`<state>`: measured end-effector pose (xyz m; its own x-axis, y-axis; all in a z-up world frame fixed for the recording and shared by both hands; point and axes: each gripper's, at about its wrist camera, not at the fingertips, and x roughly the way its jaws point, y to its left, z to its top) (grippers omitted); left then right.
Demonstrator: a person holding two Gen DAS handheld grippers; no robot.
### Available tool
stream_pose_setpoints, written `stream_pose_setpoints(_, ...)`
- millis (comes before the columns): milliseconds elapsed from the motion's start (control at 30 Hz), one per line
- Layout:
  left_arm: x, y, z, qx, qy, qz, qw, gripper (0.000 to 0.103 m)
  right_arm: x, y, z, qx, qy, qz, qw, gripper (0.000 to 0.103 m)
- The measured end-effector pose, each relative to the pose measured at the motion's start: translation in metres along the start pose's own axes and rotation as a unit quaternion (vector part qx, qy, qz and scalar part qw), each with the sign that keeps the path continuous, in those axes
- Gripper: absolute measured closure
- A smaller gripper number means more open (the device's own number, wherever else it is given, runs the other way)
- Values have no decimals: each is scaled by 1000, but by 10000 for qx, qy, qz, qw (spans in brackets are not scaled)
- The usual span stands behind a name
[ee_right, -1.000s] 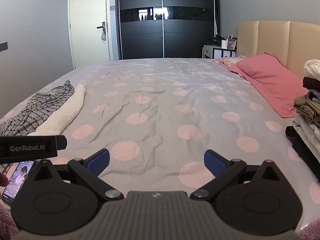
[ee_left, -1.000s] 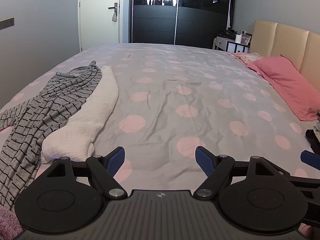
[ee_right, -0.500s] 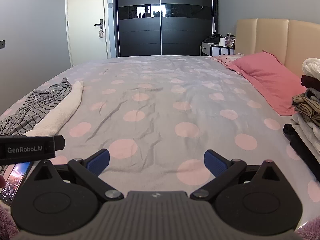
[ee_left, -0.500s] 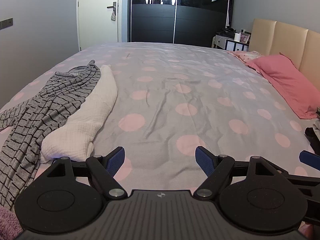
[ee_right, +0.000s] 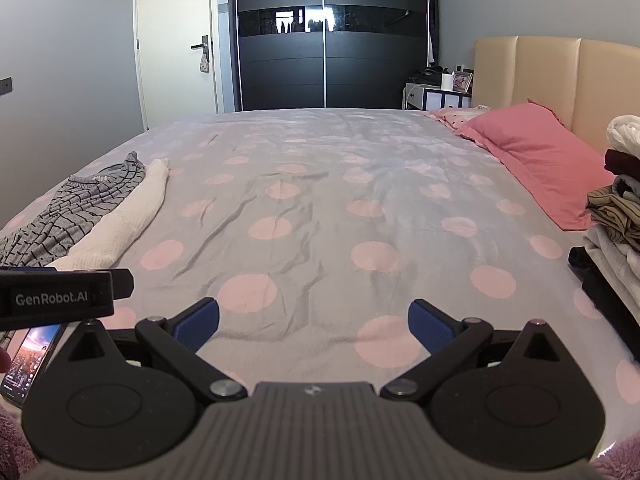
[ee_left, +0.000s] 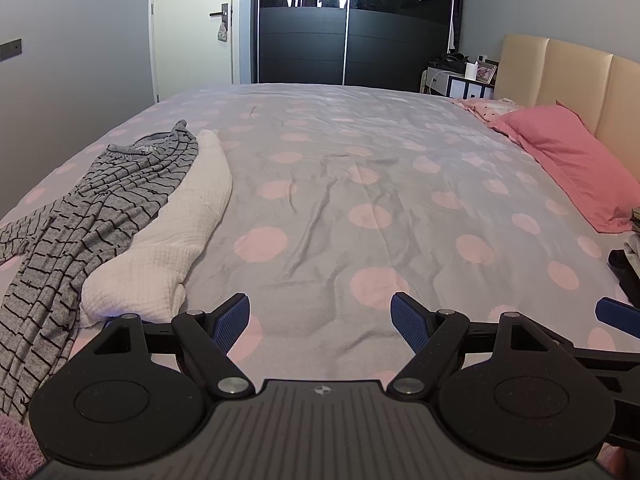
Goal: Fold clothes
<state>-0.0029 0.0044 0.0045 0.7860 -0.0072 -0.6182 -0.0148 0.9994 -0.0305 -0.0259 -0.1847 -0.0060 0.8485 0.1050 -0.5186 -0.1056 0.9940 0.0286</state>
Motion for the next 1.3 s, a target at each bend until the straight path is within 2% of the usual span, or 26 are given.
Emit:
stream_pose_setpoints(500,-1,4,0,63,78,41,9999,26,-7,-3,3,-35,52,106,9999,1)
stream_pose_setpoints(767,5,31,13,-62,367,36,9993,26,-10,-11,32,-186,242,336,9990,1)
stream_pose_setpoints(867,9,51,24,-129,532,8,9985,26,-9,-16,55,-383,359,416,9978,1)
stream_pose_setpoints(967,17,77,39,-100,575,147,9982,27,-3,-21,79,-721,403,498,9953,1)
stream_pose_setpoints(1133,48,139,70,-323,575,638,9958,38,16,-26,104,-1263,312,379,9908,1)
stream_pose_setpoints(1300,90,208,96,-538,457,1238,9898,43,45,-28,110,-1196,482,477,9905,1)
